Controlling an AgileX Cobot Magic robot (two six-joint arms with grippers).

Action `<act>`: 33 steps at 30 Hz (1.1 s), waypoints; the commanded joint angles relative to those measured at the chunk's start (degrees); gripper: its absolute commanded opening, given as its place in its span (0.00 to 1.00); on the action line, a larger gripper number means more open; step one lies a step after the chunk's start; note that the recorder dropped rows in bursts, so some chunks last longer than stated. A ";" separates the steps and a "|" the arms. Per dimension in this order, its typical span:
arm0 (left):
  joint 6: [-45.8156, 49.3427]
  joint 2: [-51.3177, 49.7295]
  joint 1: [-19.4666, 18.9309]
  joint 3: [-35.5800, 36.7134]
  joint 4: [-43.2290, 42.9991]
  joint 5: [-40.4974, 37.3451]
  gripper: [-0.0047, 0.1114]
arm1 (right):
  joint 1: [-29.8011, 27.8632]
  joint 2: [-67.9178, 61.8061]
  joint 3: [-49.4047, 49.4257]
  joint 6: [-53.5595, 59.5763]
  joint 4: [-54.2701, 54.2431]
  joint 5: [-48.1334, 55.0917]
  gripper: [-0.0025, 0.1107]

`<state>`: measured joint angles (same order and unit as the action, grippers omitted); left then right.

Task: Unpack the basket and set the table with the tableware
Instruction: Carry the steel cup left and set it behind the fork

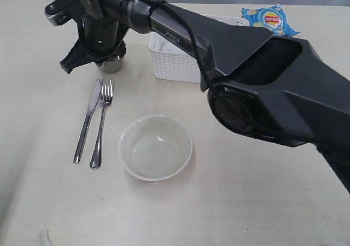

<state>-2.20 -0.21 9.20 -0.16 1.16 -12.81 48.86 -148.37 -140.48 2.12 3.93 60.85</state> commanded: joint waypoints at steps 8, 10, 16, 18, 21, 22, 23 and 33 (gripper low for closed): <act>0.02 0.21 0.06 0.16 0.55 0.61 0.04 | -1.43 0.82 -0.35 -1.09 -1.09 -1.37 0.33; 0.02 0.21 0.06 0.16 0.55 0.61 0.04 | -1.43 0.95 -0.35 -1.09 -1.09 -2.68 0.32; 0.02 0.21 0.06 0.16 0.55 0.61 0.04 | -1.43 1.29 -0.35 -0.33 -1.09 -3.65 0.32; 0.02 0.21 0.06 0.16 0.55 0.61 0.04 | -1.43 1.37 -0.35 -0.20 -0.99 -3.94 0.32; 0.02 0.21 0.06 0.16 0.55 0.61 0.04 | -1.43 1.59 -0.35 0.34 -0.88 -4.21 0.32; 0.02 0.21 0.06 0.16 0.55 0.61 0.04 | -1.43 1.59 -0.35 0.45 -0.88 -4.46 0.32; 0.02 0.21 0.06 0.16 0.55 0.61 0.04 | -1.43 1.59 -0.35 0.46 -0.88 -4.56 0.32; 0.02 0.21 0.06 0.16 0.55 0.61 0.04 | -1.43 1.59 -0.35 0.46 -1.34 -5.23 0.33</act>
<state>-2.20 -0.21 9.20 -0.16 1.16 -12.81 47.76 -147.45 -140.48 2.10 2.67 55.88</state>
